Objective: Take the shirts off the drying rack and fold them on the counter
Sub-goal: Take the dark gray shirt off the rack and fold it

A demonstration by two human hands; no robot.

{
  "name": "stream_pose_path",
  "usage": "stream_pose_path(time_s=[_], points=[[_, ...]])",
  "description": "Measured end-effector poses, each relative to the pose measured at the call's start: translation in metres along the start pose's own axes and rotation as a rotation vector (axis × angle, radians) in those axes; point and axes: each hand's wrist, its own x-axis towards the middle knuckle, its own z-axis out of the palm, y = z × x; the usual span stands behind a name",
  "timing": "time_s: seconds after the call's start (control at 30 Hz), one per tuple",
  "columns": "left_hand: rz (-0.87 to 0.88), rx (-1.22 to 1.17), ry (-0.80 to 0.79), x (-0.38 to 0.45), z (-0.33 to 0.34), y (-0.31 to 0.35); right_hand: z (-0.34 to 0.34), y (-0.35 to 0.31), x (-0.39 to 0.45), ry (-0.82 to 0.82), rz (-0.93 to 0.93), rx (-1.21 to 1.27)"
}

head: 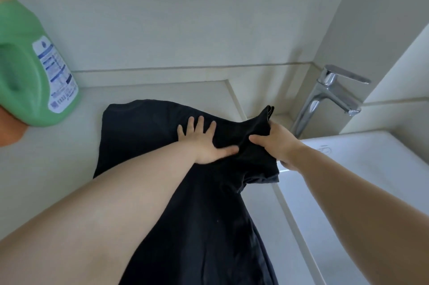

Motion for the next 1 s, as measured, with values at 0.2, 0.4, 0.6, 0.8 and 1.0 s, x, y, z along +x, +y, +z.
stream_pose_path(time_s=[0.2, 0.4, 0.6, 0.8, 1.0], points=[[-0.245, -1.196, 0.194, -0.036, -0.057, -0.046, 0.029, -0.072, -0.031, -0.176, -0.101, -0.041], [-0.34, -1.564, -0.034, -0.081, -0.066, -0.102, 0.126, -0.105, -0.055, -0.455, -0.154, -0.192], [-0.422, -1.167, 0.217, -0.09, -0.031, -0.121, 0.144, -0.08, -0.04, -0.41, -0.191, -0.308], [-0.357, -1.085, 0.361, -0.095, -0.037, -0.124, 0.126, -0.07, 0.001, -0.231, -0.306, -0.707], [-0.343, -0.326, 0.303, -0.092, -0.019, -0.139, 0.153, -0.031, 0.022, -0.245, -0.288, -1.1]])
